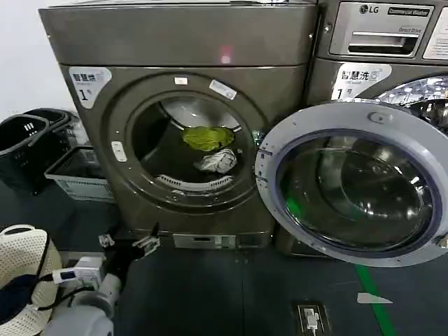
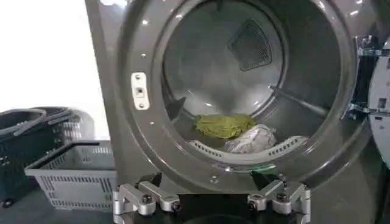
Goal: Grasp the clothes from the dryer.
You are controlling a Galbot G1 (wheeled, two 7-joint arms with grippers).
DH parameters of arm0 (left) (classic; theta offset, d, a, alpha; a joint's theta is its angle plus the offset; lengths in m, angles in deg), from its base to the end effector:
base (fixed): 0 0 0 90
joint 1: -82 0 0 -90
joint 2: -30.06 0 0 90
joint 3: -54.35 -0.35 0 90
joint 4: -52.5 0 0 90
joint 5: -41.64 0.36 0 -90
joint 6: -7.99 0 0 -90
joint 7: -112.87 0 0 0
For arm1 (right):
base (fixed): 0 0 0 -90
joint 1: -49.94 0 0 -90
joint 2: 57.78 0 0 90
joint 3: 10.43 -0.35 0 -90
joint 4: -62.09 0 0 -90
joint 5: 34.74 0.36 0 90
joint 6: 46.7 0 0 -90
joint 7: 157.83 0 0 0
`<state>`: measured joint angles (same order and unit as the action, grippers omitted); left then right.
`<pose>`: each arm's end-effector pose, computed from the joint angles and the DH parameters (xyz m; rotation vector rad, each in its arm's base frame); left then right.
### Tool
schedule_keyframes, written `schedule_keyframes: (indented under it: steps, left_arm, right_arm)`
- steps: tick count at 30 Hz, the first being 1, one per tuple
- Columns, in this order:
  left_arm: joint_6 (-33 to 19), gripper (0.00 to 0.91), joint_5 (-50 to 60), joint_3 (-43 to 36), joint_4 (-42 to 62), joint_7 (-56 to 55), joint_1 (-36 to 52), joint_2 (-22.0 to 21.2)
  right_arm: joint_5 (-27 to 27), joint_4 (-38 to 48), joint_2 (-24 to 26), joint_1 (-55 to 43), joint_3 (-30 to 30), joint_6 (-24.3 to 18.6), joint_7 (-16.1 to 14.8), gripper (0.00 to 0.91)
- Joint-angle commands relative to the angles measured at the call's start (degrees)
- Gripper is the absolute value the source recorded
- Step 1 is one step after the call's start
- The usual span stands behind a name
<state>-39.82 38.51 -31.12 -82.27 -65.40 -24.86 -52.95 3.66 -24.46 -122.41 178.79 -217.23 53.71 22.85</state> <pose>0.2168 0.0318 -0.1632 -0.0061 -2.8926 -0.1242 -0.2506 -0.4491 -0.0529 2.0710 1.8292 -0.2717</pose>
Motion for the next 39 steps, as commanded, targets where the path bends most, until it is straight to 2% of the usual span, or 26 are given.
schedule_keyframes:
  steps: [1, 14, 39]
  left_arm:
    - [2.8, 0.907, 2.0, -0.4, 0.4, 0.0, 0.1, -0.2]
    - [2.8, 0.907, 0.4, -0.6, 1.5, -3.2, 0.2, -0.7]
    - [2.8, 0.907, 2.4, -0.9, 1.6, 0.7, -0.7, -1.2]
  right_arm:
    - [-0.1, -0.1, 0.0, -0.1, 0.0, 0.0, 0.0, 0.907]
    - [-0.2, 0.1, 0.0, -0.5, 0.3, -0.1, 0.1, 0.907]
    - [-0.1, -0.2, -0.4, -0.3, 0.1, -0.1, 0.2, 0.907]
